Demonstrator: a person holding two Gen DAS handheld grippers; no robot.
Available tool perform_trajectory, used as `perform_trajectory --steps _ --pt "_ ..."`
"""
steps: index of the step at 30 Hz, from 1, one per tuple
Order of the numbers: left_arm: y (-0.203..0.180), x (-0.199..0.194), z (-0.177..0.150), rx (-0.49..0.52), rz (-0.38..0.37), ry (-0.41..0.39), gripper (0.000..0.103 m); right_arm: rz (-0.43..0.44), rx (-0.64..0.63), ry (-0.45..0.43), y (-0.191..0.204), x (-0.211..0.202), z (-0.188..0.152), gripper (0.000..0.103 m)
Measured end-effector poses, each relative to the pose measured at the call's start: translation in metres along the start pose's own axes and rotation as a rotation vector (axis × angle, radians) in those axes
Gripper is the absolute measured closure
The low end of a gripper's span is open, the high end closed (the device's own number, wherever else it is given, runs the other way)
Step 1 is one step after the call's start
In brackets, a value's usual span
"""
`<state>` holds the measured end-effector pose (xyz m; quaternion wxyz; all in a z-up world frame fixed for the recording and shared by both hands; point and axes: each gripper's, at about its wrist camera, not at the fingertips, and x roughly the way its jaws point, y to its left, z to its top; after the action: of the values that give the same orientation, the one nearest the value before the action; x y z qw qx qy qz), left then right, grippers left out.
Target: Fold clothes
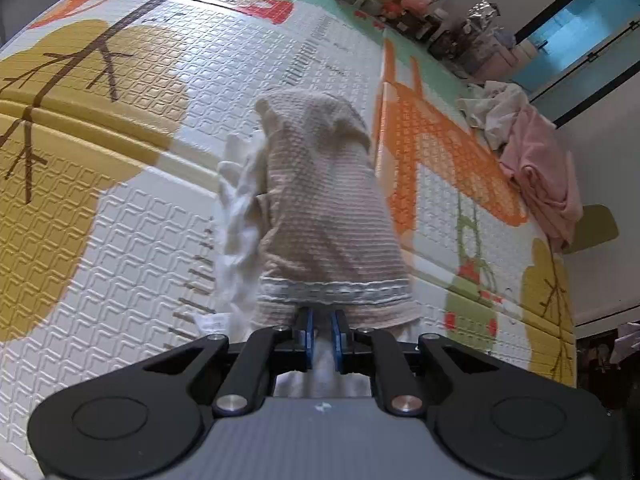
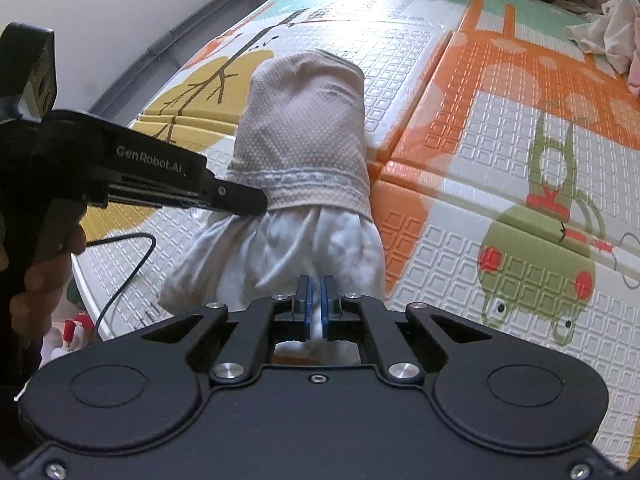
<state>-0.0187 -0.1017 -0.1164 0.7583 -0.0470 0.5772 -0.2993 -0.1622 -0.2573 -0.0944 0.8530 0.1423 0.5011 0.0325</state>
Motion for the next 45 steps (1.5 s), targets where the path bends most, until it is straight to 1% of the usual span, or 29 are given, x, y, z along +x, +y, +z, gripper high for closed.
perform_trajectory --steps 2,8,10,12,14,18,20,23,28,32,33,36,41,43,45 --pt "0.002 -0.001 -0.001 0.001 0.013 -0.006 0.093 0.004 0.000 0.005 -0.002 -0.001 -0.003 0.099" --pt "0.007 -0.010 -0.005 0.005 0.038 -0.025 0.094 0.015 -0.003 0.023 -0.005 -0.011 -0.017 0.100" --pt "0.008 -0.019 -0.004 0.005 0.047 -0.046 0.093 0.011 -0.003 0.034 -0.004 -0.019 -0.019 0.100" --pt "0.009 -0.030 -0.003 0.006 0.058 -0.077 0.091 0.011 -0.007 0.023 -0.004 -0.030 -0.018 0.098" --pt "0.009 -0.044 0.002 0.008 0.069 -0.121 0.089 0.005 -0.011 -0.010 -0.004 -0.042 -0.014 0.098" --pt "0.006 -0.062 0.018 0.016 0.057 -0.181 0.089 0.011 -0.007 -0.088 -0.006 -0.057 0.008 0.098" --pt "0.000 -0.065 0.027 0.029 0.051 -0.200 0.089 0.006 -0.017 -0.118 -0.004 -0.058 0.021 0.098" --pt "-0.013 -0.065 0.041 0.060 0.045 -0.219 0.089 0.012 -0.014 -0.137 -0.001 -0.053 0.044 0.098" --pt "-0.030 -0.045 0.065 0.086 0.009 -0.209 0.089 0.003 -0.014 -0.134 0.004 -0.032 0.068 0.098" --pt "-0.036 -0.019 0.085 0.080 -0.010 -0.183 0.089 0.003 -0.019 -0.113 0.009 -0.008 0.076 0.098" --pt "-0.037 -0.012 0.089 0.078 -0.006 -0.177 0.089 0.000 -0.022 -0.108 0.011 -0.002 0.077 0.098" --pt "-0.037 0.006 0.097 0.078 0.037 -0.150 0.089 0.001 -0.023 -0.089 0.013 0.013 0.079 0.098" --pt "-0.024 0.026 0.101 0.048 0.091 -0.099 0.089 0.004 -0.023 -0.060 0.014 0.030 0.081 0.098" --pt "-0.015 0.031 0.102 0.028 0.102 -0.090 0.088 0.007 -0.026 -0.055 0.013 0.032 0.080 0.099" --pt "-0.007 0.033 0.102 0.007 0.099 -0.090 0.089 0.009 -0.029 -0.051 0.013 0.034 0.080 0.099"
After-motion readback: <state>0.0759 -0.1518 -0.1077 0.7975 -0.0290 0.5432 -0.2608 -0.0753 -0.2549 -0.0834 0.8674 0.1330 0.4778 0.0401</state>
